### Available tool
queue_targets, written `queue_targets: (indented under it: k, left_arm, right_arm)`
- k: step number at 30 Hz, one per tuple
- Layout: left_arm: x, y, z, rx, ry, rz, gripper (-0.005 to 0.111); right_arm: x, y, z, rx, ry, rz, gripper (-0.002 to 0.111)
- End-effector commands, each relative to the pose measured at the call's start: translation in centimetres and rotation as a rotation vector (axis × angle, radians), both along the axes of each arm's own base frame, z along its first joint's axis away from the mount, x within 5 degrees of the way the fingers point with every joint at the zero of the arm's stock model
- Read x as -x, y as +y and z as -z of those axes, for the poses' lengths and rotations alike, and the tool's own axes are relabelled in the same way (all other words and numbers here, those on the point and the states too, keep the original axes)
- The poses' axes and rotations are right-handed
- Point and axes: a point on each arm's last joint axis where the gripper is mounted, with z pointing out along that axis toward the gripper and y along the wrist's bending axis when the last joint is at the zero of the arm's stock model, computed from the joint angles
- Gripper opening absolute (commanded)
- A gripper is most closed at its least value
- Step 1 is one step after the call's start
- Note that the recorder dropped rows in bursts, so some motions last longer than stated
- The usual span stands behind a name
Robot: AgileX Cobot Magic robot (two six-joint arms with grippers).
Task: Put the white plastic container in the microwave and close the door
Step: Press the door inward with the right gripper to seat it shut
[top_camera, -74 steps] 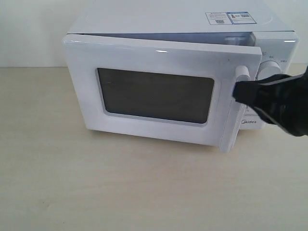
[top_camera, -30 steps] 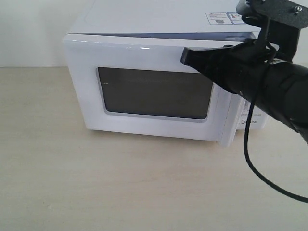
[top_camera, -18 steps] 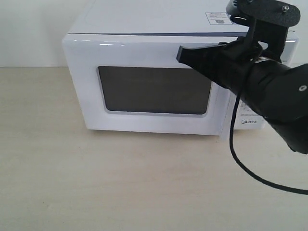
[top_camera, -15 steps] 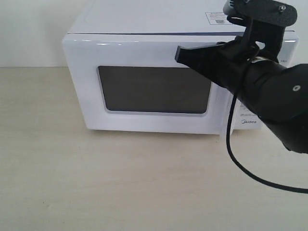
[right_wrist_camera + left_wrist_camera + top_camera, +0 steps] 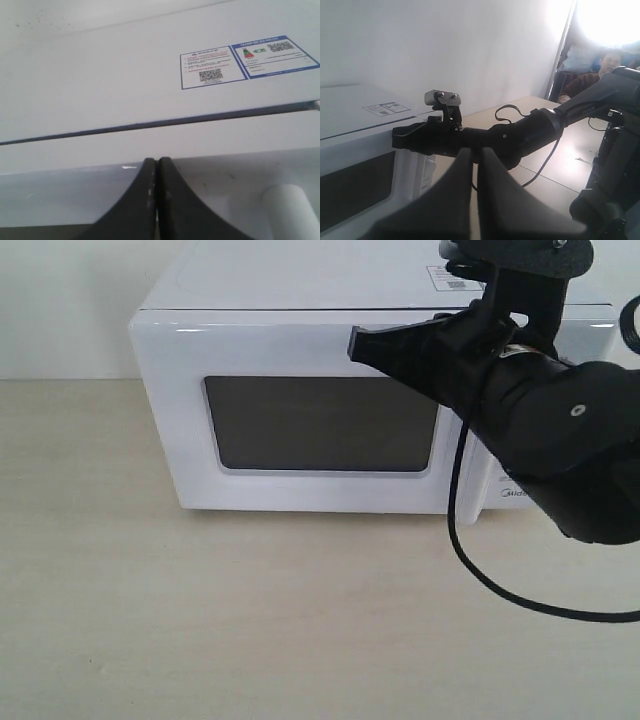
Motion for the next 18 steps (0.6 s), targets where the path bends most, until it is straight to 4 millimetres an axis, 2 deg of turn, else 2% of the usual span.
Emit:
queue_targets:
  k: [1, 14, 16, 18]
  left_arm:
    - [0.1, -0.1, 0.2, -0.005, 0.01, 0.012, 0.004]
    - [0.1, -0.1, 0.2, -0.005, 0.01, 0.012, 0.004]
    - [0.1, -0.1, 0.2, -0.005, 0.01, 0.012, 0.004]
    - [0.0, 0.0, 0.2, -0.009, 0.007, 0.01, 0.004]
  right_arm:
    - [-0.6, -0.3, 0.4, 0.02, 0.002, 0.026, 0.0]
    - [-0.7, -0.6, 0.2, 0.025, -0.027, 0.056, 0.0]
    - [-0.2, -0.5, -0.5, 0.076, -0.037, 0.026, 0.0]
    - [1.2, -0.1, -1.9, 0.077, -0.057, 0.01, 0.0]
